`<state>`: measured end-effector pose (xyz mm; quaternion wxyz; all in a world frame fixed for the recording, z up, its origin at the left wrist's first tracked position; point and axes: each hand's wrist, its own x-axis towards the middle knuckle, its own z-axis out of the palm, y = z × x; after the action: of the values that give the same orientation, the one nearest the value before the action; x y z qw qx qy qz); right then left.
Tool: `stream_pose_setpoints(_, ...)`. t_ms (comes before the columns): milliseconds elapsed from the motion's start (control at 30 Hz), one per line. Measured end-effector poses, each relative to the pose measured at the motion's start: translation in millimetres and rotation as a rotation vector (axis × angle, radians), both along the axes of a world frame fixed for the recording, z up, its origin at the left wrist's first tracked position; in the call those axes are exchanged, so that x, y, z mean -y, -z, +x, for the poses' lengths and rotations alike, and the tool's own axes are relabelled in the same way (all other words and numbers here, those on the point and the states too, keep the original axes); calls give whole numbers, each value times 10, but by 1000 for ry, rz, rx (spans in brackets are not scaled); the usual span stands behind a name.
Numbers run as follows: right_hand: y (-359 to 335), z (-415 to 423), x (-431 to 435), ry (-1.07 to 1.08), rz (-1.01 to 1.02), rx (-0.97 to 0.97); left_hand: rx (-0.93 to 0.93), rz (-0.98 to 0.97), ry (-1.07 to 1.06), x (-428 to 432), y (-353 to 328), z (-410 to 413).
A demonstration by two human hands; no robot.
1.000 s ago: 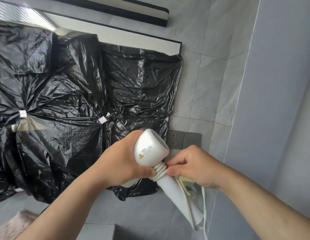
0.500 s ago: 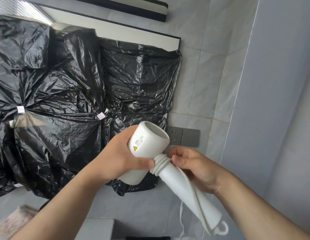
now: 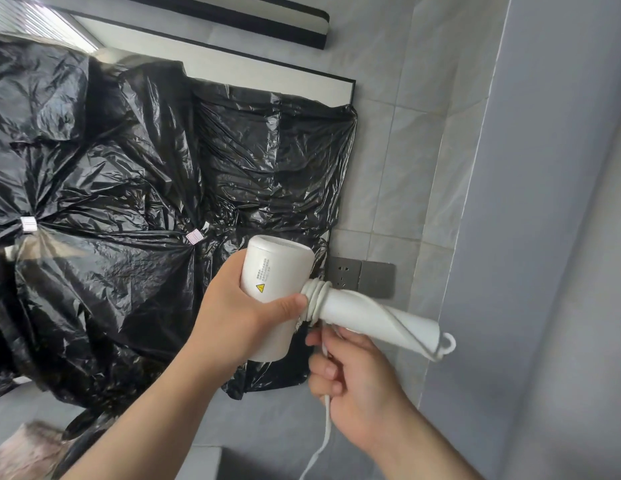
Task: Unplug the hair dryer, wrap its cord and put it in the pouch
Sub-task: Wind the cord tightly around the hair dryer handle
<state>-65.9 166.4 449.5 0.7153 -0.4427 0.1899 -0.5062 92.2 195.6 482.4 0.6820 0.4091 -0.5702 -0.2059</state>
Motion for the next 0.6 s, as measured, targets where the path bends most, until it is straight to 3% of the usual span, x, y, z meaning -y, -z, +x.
stream_pose_setpoints(167,-32,89,-154,145,-289,-374,-26,-25,-181,5,32,-60)
stream_pose_setpoints(333,-127,10,-169,370,-752,-961,29,19,-356,-9,60,-45)
stream_pose_setpoints(467,-238,-38,-108,506,-956,-1122,73,11,-371,-60,42,-84)
stream_pose_setpoints(600,-219,-55,-133,617,-1006,-1074,69,-7,-377,-75,33,-123)
